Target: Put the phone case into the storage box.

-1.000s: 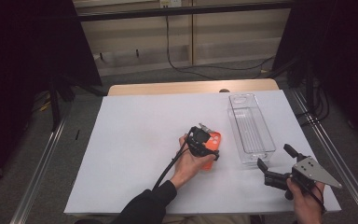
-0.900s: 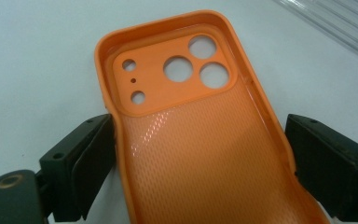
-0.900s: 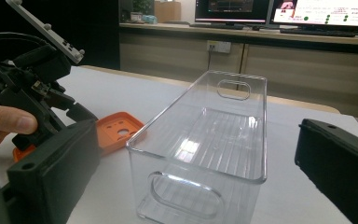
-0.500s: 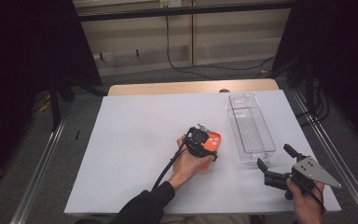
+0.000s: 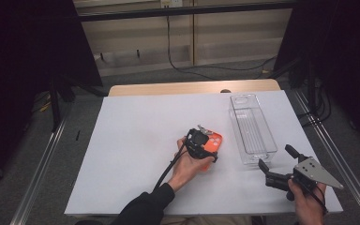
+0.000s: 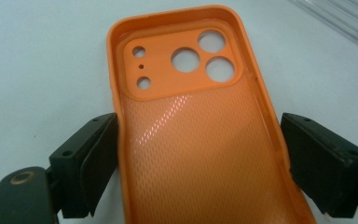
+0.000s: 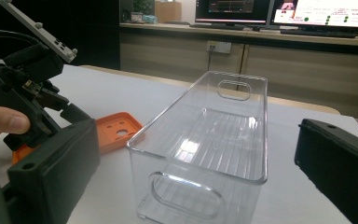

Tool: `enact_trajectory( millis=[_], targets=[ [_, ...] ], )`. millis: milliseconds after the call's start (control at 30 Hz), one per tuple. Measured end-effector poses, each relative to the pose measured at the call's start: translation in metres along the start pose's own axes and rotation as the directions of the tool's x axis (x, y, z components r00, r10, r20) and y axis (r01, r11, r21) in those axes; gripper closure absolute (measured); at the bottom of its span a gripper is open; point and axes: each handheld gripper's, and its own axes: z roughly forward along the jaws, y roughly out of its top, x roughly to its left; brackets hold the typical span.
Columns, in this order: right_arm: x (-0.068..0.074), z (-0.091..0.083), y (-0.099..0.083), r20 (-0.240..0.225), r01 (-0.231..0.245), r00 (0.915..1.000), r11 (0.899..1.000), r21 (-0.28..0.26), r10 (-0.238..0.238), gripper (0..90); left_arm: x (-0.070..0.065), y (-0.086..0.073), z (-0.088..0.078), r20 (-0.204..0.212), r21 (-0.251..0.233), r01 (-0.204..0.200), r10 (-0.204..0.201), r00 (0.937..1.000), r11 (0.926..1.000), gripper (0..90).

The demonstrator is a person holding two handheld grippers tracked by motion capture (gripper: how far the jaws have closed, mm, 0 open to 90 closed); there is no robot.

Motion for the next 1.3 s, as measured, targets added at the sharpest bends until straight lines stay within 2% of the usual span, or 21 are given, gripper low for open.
enact_trajectory(
  millis=[200, 300, 400, 533, 667, 867, 933, 1300],
  targets=[
    [0.0, 0.0, 0.0, -0.001, 0.0, 1.0, 1.0, 0.005, 0.0, 0.0, 0.002, 0.0, -0.002, 0.017, 0.004, -0.025, 0.025, 0.9996, 0.9997, 14.1],
    [0.0, 0.0, 0.0, 0.002, 0.0, 1.0, 1.0, 0.003, 0.0, 0.0, 0.004, -0.002, -0.003, 0.033, -0.005, -0.005, 0.005, 0.9995, 1.0, 14.1],
    [0.0, 0.0, 0.0, -0.002, -0.002, 1.0, 1.0, 0.005, 0.002, 0.0, 0.006, -0.002, -0.007, 0.034, -0.014, -0.009, 0.009, 0.9994, 0.9999, 14.1],
    [0.0, 0.0, 0.0, -0.001, -0.003, 1.0, 1.0, 0.003, 0.003, 0.0, 0.007, -0.001, -0.011, 0.026, -0.028, -0.01, 0.011, 0.9996, 0.9995, 14.1],
    [0.0, 0.0, 0.0, -0.002, -0.003, 1.0, 1.0, 0.004, 0.003, 0.0, 0.009, -0.001, -0.015, 0.015, -0.047, -0.034, 0.035, 0.9993, 0.9983, 14.1],
    [0.0, 0.0, 0.0, -0.001, -0.003, 1.0, 1.0, 0.004, 0.003, 0.0, 0.012, -0.001, -0.021, 0.011, -0.062, -0.043, 0.044, 0.999, 0.9971, 14.1],
    [0.0, 0.0, 0.0, -0.004, -0.008, 1.0, 1.0, 0.003, 0.008, 0.0, 0.012, -0.001, -0.023, 0.008, -0.072, -0.036, 0.036, 0.9993, 0.9968, 14.1],
    [0.0, 0.0, 0.0, -0.005, -0.006, 1.0, 1.0, 0.003, 0.006, 0.0, 0.014, -0.004, -0.034, -0.004, -0.086, -0.054, 0.054, 0.9985, 0.9949, 14.1]
  ],
)
